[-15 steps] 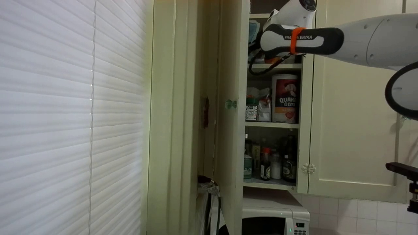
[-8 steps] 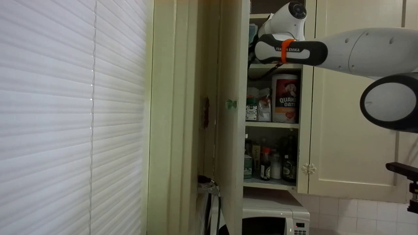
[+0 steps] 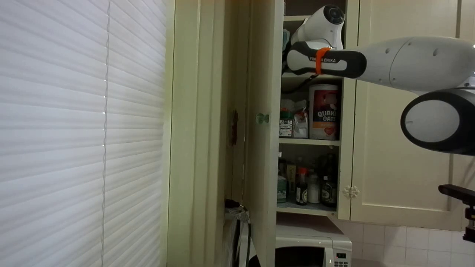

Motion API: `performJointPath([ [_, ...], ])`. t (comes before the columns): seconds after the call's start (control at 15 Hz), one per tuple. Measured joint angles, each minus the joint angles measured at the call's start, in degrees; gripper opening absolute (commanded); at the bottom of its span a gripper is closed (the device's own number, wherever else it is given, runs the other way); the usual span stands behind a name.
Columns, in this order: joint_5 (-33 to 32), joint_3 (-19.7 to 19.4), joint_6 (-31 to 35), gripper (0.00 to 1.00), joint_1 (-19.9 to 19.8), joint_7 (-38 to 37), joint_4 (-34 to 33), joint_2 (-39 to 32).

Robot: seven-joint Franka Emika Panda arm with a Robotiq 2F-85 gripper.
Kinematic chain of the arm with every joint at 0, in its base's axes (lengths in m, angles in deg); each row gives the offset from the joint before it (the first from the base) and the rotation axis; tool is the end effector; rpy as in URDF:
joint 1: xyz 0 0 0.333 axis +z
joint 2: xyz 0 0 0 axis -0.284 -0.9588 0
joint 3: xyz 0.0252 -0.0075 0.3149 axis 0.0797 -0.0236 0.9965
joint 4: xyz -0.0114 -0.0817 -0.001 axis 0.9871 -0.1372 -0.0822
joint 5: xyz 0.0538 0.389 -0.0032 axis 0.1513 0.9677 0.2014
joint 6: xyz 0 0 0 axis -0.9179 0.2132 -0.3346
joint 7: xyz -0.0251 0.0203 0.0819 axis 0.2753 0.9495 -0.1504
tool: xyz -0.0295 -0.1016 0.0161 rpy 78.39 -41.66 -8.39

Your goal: Move the blue and white packet to the second shelf from the top

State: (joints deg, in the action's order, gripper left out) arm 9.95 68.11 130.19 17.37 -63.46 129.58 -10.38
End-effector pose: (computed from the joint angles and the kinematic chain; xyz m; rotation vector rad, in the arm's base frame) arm 0.5833 -0.0801 0.9319 1.9764 0.0318 1.7829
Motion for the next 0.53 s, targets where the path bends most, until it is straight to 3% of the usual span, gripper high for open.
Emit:
performJointPath([
  [0.13, 0.0, 0.0, -0.58, 0.0, 0.06, -0.42, -0.09, -0.08],
  [0.2, 0.02, 0.0, -0.91, 0.26, 0.09, -0.64, -0.15, -0.08],
  [0.33, 0.05, 0.0, -1.73, 0.32, 0.14, -1.05, -0.4, -0.08],
  [0.53, 0.13, 0.23, -3.23, 0.55, 0.36, -1.21, -0.95, -0.01],
])
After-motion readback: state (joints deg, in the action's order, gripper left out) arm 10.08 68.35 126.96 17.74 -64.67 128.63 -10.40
